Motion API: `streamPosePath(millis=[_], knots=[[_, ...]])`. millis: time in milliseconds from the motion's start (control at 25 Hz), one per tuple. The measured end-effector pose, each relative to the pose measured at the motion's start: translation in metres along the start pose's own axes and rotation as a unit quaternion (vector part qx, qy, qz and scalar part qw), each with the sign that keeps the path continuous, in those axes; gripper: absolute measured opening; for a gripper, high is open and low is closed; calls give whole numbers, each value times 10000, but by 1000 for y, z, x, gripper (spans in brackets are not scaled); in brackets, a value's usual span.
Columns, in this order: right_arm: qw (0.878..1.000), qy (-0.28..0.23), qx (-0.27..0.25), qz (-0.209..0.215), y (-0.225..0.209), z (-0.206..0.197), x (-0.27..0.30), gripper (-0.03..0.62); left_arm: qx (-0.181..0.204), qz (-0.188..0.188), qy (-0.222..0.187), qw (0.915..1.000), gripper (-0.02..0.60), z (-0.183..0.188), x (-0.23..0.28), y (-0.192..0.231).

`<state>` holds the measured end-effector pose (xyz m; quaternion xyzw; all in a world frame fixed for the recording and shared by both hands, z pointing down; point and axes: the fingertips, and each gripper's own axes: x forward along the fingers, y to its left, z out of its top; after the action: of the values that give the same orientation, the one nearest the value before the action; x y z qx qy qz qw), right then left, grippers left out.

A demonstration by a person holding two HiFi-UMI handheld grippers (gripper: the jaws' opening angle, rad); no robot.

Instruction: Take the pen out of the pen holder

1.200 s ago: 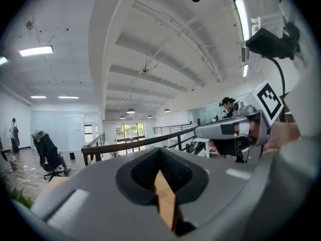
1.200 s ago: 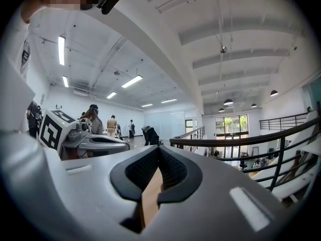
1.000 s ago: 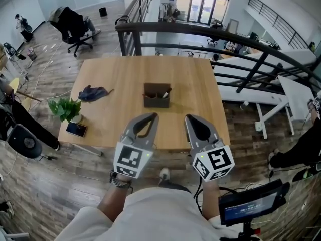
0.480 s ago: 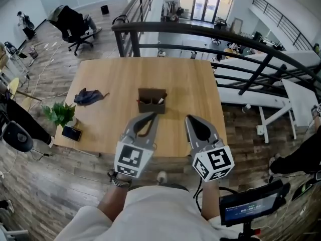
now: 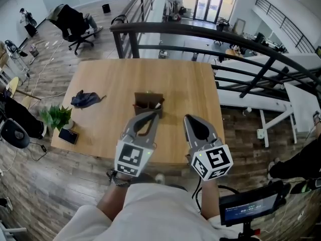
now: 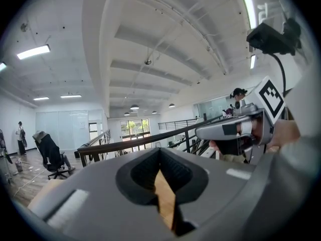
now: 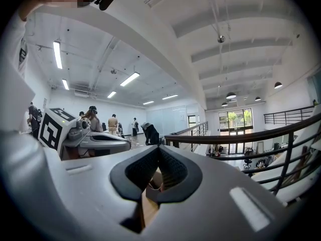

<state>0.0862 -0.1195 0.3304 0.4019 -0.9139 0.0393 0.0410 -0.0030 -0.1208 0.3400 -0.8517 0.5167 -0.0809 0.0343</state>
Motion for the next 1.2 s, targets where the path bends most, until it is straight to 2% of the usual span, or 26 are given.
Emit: streamPosePath(millis=[360,920,1200], knots=[[9998,108,86,109,-10,-10,18,2,-9,65,181,9998,2,-12,13,9],[9990,377,224,-10,-23,-27,53,2,-33,-254,501,9984,2,-39,51,26],[9974,566,393,-213,-36,-43,69,2,-32,-404,804,9959,2,-64,73,34]])
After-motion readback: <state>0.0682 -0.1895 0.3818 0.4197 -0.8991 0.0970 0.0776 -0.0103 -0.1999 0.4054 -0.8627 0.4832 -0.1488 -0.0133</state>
